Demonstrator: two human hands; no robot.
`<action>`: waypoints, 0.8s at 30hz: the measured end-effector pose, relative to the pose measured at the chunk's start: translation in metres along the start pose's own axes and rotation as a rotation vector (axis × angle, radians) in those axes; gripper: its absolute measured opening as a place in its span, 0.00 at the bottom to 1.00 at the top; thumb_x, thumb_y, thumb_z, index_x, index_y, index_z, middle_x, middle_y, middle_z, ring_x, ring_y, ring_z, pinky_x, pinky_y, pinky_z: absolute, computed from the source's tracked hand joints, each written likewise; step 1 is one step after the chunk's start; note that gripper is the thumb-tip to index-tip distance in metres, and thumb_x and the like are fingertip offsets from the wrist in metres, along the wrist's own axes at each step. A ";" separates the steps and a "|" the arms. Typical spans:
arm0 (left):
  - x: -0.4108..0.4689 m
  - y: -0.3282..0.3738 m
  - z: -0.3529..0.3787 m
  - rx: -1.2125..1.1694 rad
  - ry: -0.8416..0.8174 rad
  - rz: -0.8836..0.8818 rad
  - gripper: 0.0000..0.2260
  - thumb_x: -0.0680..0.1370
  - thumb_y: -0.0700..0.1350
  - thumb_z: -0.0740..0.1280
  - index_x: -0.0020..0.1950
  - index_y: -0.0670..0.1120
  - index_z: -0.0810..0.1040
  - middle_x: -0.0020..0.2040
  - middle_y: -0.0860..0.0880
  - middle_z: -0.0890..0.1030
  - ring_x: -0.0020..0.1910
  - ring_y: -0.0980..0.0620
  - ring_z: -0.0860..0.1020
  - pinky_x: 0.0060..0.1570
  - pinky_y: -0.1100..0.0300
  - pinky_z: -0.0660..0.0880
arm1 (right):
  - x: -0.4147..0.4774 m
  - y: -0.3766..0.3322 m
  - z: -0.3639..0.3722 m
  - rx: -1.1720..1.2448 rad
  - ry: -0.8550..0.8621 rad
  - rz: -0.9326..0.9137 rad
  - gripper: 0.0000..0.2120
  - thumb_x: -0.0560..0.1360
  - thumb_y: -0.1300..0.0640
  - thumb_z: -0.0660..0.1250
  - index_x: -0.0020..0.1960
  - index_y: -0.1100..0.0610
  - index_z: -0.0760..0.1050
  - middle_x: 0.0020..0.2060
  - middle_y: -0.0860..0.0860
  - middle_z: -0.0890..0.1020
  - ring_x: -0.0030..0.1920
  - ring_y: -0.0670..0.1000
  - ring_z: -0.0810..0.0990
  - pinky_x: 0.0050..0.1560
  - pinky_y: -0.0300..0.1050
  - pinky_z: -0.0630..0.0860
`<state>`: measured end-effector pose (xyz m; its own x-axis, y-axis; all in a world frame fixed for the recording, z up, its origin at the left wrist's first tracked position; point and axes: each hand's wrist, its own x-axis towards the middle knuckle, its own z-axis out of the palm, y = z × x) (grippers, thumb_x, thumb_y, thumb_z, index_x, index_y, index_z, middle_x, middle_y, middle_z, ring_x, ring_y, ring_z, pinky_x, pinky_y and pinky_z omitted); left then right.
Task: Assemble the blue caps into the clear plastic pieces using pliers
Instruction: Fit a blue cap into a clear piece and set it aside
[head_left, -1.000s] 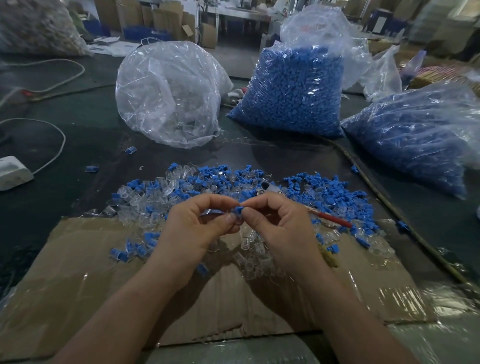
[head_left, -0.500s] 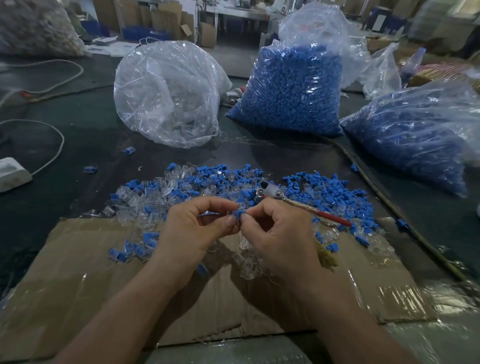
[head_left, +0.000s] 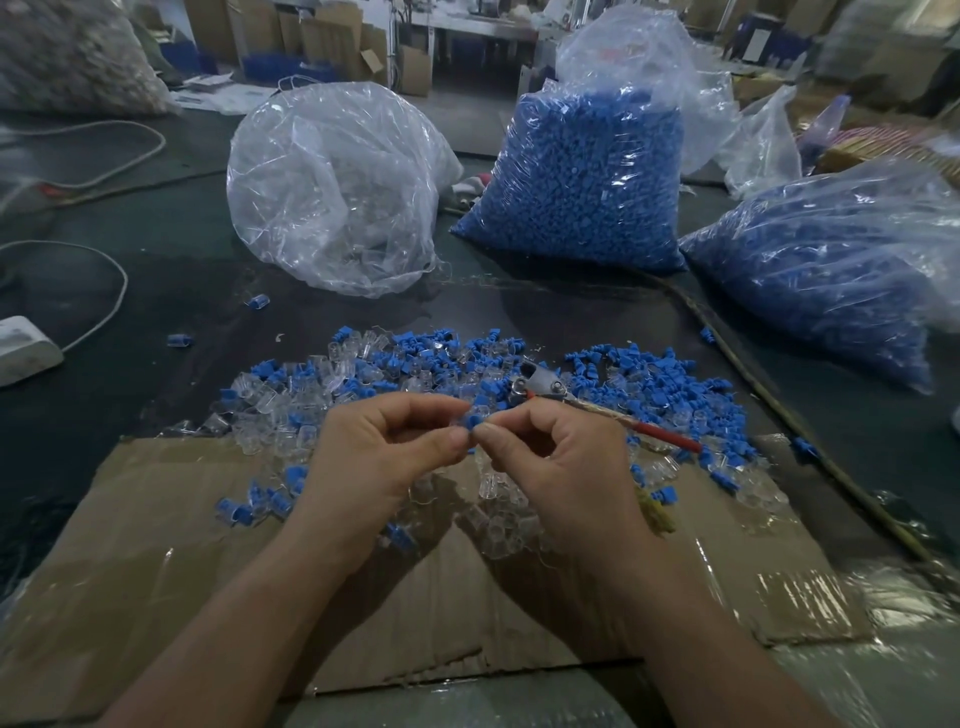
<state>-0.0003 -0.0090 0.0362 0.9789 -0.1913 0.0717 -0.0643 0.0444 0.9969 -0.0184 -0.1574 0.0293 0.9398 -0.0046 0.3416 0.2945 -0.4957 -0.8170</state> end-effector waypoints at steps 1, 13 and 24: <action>0.000 0.000 0.000 -0.001 0.004 -0.001 0.11 0.61 0.43 0.69 0.42 0.47 0.81 0.39 0.51 0.84 0.37 0.56 0.82 0.35 0.71 0.75 | 0.000 0.000 0.000 0.011 -0.004 -0.006 0.08 0.71 0.58 0.70 0.37 0.47 0.77 0.30 0.42 0.79 0.34 0.41 0.79 0.35 0.31 0.75; 0.002 -0.001 -0.005 -0.049 0.007 -0.033 0.05 0.66 0.35 0.70 0.35 0.44 0.81 0.32 0.47 0.82 0.28 0.56 0.78 0.29 0.69 0.74 | 0.003 0.002 0.001 0.027 -0.087 -0.195 0.17 0.69 0.57 0.72 0.54 0.42 0.74 0.45 0.37 0.77 0.48 0.40 0.77 0.49 0.37 0.76; 0.005 -0.005 -0.007 -0.124 -0.051 -0.154 0.04 0.57 0.41 0.71 0.31 0.48 0.82 0.31 0.47 0.82 0.30 0.54 0.80 0.31 0.68 0.75 | 0.005 0.013 -0.001 -0.090 -0.023 -0.458 0.10 0.68 0.62 0.71 0.50 0.63 0.81 0.42 0.53 0.84 0.44 0.44 0.80 0.46 0.37 0.78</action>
<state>0.0064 -0.0037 0.0313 0.9641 -0.2543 -0.0769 0.1130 0.1308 0.9849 -0.0100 -0.1650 0.0214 0.7203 0.2510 0.6466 0.6648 -0.5157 -0.5405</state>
